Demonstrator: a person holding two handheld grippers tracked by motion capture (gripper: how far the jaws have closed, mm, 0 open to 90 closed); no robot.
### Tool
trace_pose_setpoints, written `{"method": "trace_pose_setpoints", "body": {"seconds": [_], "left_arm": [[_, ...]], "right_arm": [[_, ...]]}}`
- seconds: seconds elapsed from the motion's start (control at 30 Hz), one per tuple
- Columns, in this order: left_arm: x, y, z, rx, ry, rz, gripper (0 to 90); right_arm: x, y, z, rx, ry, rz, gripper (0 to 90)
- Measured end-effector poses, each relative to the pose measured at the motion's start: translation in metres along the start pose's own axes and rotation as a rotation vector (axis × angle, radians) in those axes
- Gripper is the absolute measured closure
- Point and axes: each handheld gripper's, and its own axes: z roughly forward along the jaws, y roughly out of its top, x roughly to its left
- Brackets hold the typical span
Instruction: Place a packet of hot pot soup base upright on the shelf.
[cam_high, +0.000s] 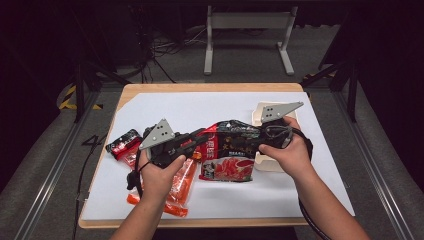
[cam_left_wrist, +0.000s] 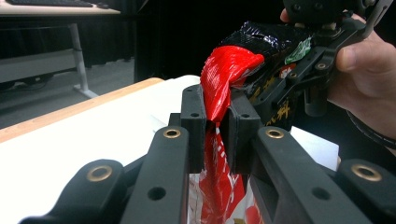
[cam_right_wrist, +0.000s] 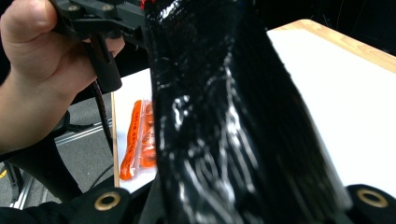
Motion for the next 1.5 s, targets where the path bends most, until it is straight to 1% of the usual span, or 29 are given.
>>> {"method": "trace_pose_setpoints", "body": {"seconds": [0.13,0.23,0.27,0.3,0.4,0.43,0.47,0.53,0.57,0.6,0.67,0.77,0.83,0.9,0.93,1.0,1.07,1.13,1.17,1.3,1.33,1.37,1.47,1.5], "left_arm": [[0.001,0.0,-0.001,-0.001,0.002,-0.003,77.5],[0.001,0.0,-0.001,0.007,0.009,-0.008,75.5],[0.001,0.0,-0.001,0.007,0.009,-0.008,72.8],[0.002,0.0,-0.001,0.011,0.013,-0.016,69.3],[0.002,0.001,-0.002,0.02,0.019,-0.022,56.9],[0.003,0.001,-0.002,0.028,0.021,-0.026,56.9],[0.004,0.001,-0.002,0.036,0.019,-0.035,50.5],[0.008,0.0,0.0,0.07,0.0,-0.069,40.7],[0.009,0.0,0.0,0.087,-0.007,-0.089,37.7],[0.01,-0.001,0.0,0.098,0.0,-0.095,33.1],[0.011,-0.003,0.0,0.12,0.02,-0.087,31.9],[0.014,-0.004,0.0,0.137,0.022,-0.084,28.3],[0.015,-0.005,0.0,0.153,0.037,-0.074,27.2],[0.016,-0.006,-0.001,0.171,0.043,-0.066,26.3],[0.016,-0.006,-0.001,0.171,0.043,-0.066,26.0],[0.019,-0.006,-0.003,0.176,0.044,-0.064,25.7],[0.021,-0.006,-0.005,0.181,0.057,-0.062,25.3],[0.023,-0.007,-0.009,0.182,0.067,-0.069,25.0],[0.024,-0.007,-0.011,0.18,0.074,-0.074,24.7],[0.03,-0.006,-0.019,0.174,0.095,-0.08,24.3],[0.031,-0.007,-0.021,0.169,0.099,-0.086,24.2],[0.032,-0.006,-0.022,0.169,0.104,-0.083,24.2],[0.034,-0.007,-0.025,0.163,0.113,-0.1,24.0],[0.035,-0.007,-0.025,0.16,0.113,-0.097,24.0]], "right_arm": [[-0.001,0.003,0.0,-0.007,-0.001,-0.003,81.1],[-0.002,0.004,-0.001,-0.01,0.0,-0.002,81.5],[-0.002,0.004,-0.001,-0.01,0.0,-0.002,81.5],[-0.002,0.005,-0.002,-0.003,-0.007,-0.006,81.7],[-0.003,0.007,-0.004,-0.002,-0.016,-0.012,81.9],[-0.004,0.009,-0.005,-0.005,-0.018,-0.012,82.0],[-0.005,0.01,-0.006,-0.011,-0.018,-0.012,82.1],[-0.008,0.013,-0.01,-0.023,-0.022,-0.01,82.1],[-0.009,0.014,-0.012,-0.026,-0.022,-0.01,82.1],[-0.012,0.017,-0.015,-0.033,-0.025,-0.01,82.1],[-0.014,0.019,-0.017,-0.036,-0.028,-0.014,82.1],[-0.02,0.025,-0.025,-0.049,-0.046,-0.022,82.0],[-0.022,0.027,-0.028,-0.053,-0.051,-0.023,82.0],[-0.027,0.032,-0.036,-0.062,-0.066,-0.027,82.0],[-0.027,0.032,-0.036,-0.062,-0.066,-0.027,82.0],[-0.031,0.035,-0.042,-0.071,-0.079,-0.034,81.8],[-0.035,0.039,-0.048,-0.081,-0.09,-0.041,81.8],[-0.038,0.042,-0.052,-0.087,-0.099,-0.046,81.7],[-0.041,0.045,-0.056,-0.088,-0.111,-0.052,81.6],[-0.047,0.048,-0.06,-0.09,-0.134,-0.062,81.5],[-0.049,0.048,-0.062,-0.09,-0.141,-0.068,81.5],[-0.05,0.049,-0.063,-0.09,-0.146,-0.072,81.5],[-0.058,0.051,-0.068,-0.095,-0.175,-0.09,81.5],[-0.061,0.052,-0.07,-0.099,-0.182,-0.092,81.5]]}}
